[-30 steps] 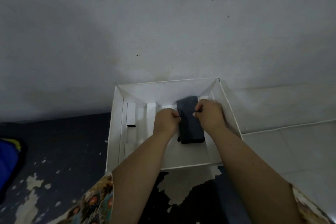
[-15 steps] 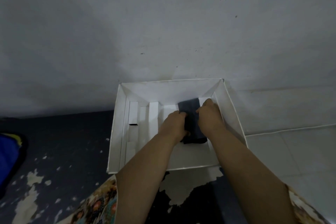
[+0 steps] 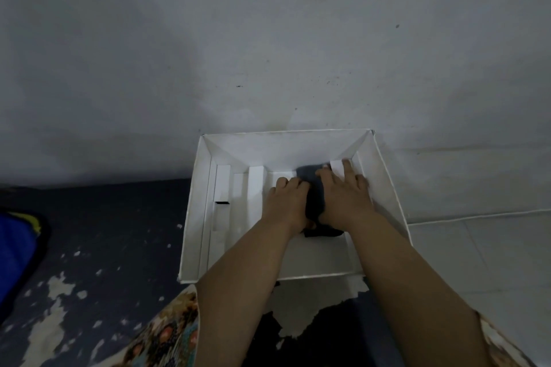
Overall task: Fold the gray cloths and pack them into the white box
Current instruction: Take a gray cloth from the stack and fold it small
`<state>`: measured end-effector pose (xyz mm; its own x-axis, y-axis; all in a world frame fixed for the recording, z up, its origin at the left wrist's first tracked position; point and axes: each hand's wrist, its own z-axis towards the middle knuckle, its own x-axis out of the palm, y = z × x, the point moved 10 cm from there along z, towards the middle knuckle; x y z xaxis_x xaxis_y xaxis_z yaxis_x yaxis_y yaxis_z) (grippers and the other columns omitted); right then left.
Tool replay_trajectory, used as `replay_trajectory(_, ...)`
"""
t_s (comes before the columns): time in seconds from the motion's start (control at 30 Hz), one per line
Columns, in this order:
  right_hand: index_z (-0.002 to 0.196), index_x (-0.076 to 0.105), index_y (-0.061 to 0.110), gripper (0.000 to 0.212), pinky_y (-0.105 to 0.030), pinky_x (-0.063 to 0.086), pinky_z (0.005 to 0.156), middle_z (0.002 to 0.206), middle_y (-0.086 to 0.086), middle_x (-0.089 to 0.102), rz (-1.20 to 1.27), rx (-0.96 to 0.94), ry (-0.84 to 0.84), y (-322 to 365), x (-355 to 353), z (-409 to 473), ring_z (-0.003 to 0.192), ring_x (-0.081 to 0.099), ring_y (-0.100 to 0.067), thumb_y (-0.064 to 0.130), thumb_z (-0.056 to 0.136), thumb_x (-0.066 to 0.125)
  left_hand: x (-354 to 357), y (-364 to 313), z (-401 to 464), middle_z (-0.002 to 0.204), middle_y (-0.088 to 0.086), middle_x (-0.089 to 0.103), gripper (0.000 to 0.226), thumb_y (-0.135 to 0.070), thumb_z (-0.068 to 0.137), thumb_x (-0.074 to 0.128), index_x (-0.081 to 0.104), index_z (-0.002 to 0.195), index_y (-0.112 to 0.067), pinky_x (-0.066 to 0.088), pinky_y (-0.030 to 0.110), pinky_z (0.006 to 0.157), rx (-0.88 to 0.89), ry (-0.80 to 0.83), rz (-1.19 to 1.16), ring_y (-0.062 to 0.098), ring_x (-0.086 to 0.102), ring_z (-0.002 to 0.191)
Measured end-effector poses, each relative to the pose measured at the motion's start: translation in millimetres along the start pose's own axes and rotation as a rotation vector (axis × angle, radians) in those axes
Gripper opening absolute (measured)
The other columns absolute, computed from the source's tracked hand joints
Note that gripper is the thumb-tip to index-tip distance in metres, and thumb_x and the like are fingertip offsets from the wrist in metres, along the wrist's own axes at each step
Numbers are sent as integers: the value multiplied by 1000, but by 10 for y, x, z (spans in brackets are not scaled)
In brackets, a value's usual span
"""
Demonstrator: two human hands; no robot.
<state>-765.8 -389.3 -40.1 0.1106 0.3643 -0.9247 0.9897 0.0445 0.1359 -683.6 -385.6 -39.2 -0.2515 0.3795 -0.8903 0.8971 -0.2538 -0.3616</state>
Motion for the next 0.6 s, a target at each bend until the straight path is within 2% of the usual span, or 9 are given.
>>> replay_trajectory(0.13, 145, -4, 28, 98, -43, -12, 115, 156, 0, -19, -69, 24, 167, -49, 180, -21, 138, -28, -35, 31, 76, 66, 23, 21, -5, 130, 3, 48, 70, -34, 68, 75, 42, 128, -20, 34, 36, 95, -8, 22, -14, 25, 38, 116)
replay_trajectory(0.27, 145, -17, 28, 101, -42, -13, 115, 155, 3, -25, -125, 59, 193, -77, 219, -23, 137, -30, -36, 27, 82, 62, 43, 21, -14, 131, 2, 47, 75, -36, 65, 77, 40, 129, -21, 32, 37, 94, -15, 42, 13, 26, 37, 116)
replay_trajectory(0.37, 146, -14, 28, 95, -42, -9, 116, 156, 5, -20, -128, 72, 162, -80, 196, -3, 138, -28, -35, 17, 85, 58, 22, 5, -27, 131, 3, 47, 74, -36, 66, 77, 40, 128, -21, 31, 37, 94, -26, 53, 34, 26, 36, 117)
replay_trajectory(0.5, 147, -9, 29, 96, -42, -8, 116, 157, 4, -16, -102, 29, 178, -42, 162, -35, 140, -25, -35, 19, 82, 61, -89, -82, -86, 129, 4, 49, 64, -28, 72, 73, 42, 128, -21, 32, 38, 97, -37, 55, 27, 27, 38, 118)
replay_trajectory(0.57, 147, -6, 30, 98, -43, 0, 118, 158, 0, -10, 17, 14, 186, -18, 81, -56, 143, -16, -34, 19, 79, 65, -212, -102, -146, 127, 6, 52, 58, -25, 75, 70, 45, 127, -20, 33, 37, 96, -32, 42, -12, 28, 41, 117)
replay_trajectory(0.6, 147, -2, 30, 97, -43, 10, 119, 158, -4, -6, 130, 25, 173, -19, 10, -67, 144, -3, -33, 17, 79, 66, -272, -114, -177, 126, 7, 53, 56, -25, 76, 69, 46, 127, -19, 34, 37, 94, -19, 35, -28, 28, 43, 116)
